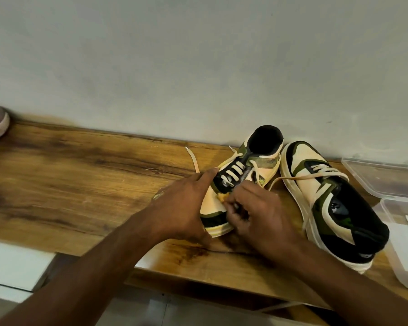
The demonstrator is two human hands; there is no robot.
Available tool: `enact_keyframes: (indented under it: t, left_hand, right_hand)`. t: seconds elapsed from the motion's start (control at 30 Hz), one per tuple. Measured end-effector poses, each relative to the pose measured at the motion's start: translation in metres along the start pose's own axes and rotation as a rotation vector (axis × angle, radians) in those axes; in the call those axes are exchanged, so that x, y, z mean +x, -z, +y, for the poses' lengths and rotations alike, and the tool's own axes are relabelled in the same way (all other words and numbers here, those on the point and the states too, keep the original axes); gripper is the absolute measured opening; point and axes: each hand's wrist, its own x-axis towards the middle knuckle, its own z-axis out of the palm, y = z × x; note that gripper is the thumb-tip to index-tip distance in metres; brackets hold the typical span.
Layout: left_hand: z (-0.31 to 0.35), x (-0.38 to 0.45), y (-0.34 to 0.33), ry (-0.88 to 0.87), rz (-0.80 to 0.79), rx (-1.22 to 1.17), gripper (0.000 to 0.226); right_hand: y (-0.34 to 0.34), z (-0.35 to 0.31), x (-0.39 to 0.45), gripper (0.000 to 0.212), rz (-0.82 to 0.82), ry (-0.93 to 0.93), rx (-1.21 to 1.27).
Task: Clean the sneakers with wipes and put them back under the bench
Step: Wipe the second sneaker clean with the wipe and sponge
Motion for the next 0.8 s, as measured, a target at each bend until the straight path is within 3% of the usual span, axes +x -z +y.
enact_keyframes:
  t: [0.17,0.37,0.6,0.8]
  left_hand:
    - [0.000,0.000,0.004,0.008,-0.032,-0.017,0.147]
    - [0.000,0.000,0.003,-0.001,-0.013,0.013,0.146]
    - [-0.007,-0.002,0.008,-0.001,-0.038,-0.003,0.146]
    - [-0.009,0.000,0.009,-0.014,-0.033,-0.010,0.145]
  right_hand:
    - [0.021,0.028,0.011,0.011,0.207,-0.181,-0.034]
    - [-0.001,-0.005,0.000,0.016,-0.039,0.009,-0.009]
    - [0.021,0.021,0.015,0.016,0.126,-0.088,-0.116]
    - [0.010,0.001,0.005,0.024,-0.204,0.133,-0.166]
